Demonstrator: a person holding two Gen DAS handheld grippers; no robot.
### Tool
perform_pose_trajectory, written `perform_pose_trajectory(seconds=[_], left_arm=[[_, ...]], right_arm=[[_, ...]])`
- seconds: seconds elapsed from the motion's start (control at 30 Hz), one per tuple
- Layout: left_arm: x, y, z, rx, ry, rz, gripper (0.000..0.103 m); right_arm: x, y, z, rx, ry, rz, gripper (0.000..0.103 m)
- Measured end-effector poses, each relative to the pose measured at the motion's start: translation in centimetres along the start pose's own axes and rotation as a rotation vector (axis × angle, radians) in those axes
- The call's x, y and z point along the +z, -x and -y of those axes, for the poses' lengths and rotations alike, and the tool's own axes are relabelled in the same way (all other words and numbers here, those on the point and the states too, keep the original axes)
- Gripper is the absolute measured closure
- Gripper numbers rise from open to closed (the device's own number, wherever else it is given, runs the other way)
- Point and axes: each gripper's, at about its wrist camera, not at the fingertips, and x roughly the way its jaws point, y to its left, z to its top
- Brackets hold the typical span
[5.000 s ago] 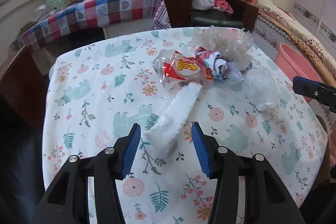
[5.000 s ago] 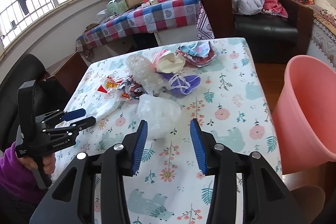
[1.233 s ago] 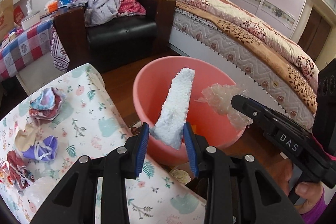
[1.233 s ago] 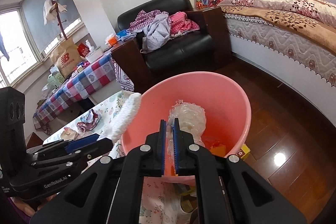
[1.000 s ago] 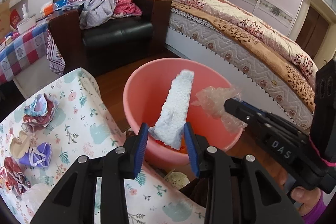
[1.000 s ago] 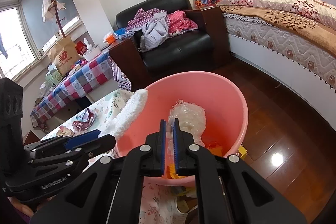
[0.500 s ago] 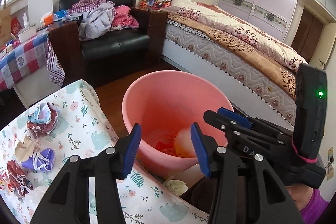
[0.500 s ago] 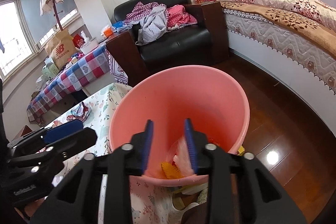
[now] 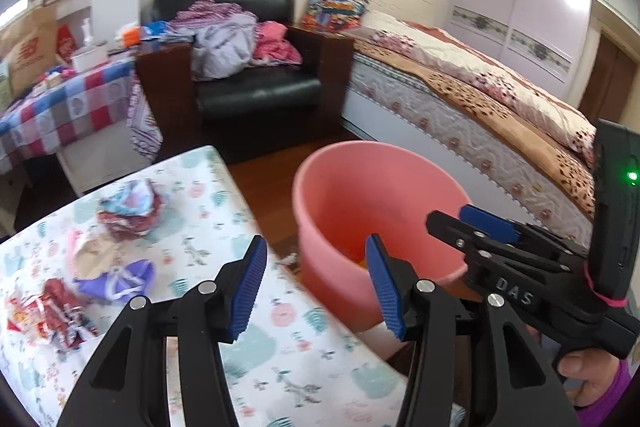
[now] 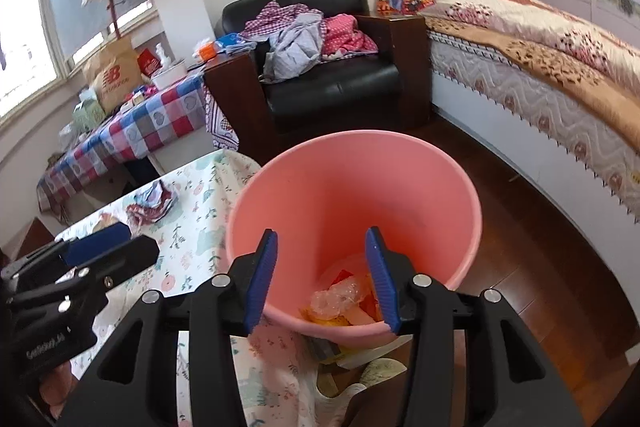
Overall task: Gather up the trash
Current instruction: 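Move both open grippers back over the trash on the table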
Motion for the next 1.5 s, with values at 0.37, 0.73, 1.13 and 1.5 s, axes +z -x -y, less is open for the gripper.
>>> perform_pose_trajectory(seconds=[0.37, 0.73, 1.13, 1.5], left_arm=[[-2.3, 4.4, -5.5, 0.123, 0.083, 0.046, 0.052], [-5.3, 8.5, -11.0, 0.216, 0.185, 0.06, 0.049], [-8.2, 12.0, -14.8, 0.319, 0.242, 0.077, 0.049], [-12.1, 13.6, -18.6, 0.392, 0.312, 0.037, 0.049]], right_arm=[[-1.2, 0.8, -7.0, 0.088, 0.132, -0.016, 0.056], [-2.8, 0.4, -13.4, 0.177, 0.24, -0.065, 0.056], [-4.5, -0.2, -17.0, 0.239, 0.288, -0.125, 0.056], [-5.5, -0.8, -18.7, 0.299, 0.297, -0.167, 0.056]])
